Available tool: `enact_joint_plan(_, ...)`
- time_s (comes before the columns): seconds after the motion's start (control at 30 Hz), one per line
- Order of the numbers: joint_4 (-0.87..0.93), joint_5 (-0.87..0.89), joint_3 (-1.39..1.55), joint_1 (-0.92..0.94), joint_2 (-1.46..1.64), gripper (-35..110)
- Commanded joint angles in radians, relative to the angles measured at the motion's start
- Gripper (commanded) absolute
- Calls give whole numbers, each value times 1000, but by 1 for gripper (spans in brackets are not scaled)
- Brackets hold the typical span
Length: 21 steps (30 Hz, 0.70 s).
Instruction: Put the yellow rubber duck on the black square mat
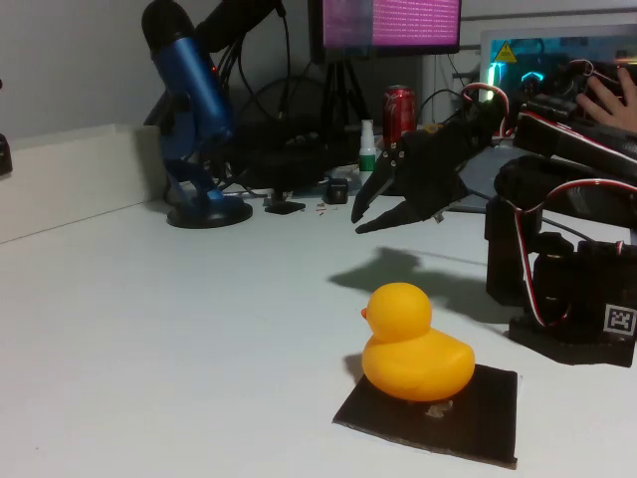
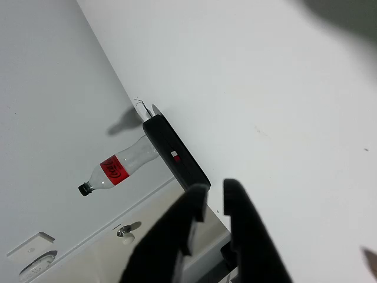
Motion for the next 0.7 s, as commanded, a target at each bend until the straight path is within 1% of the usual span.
enact_joint_plan(0.0, 12, -6, 15, 18, 21, 3)
enact_joint_plan(0.67, 12, -8, 15, 18, 21, 3)
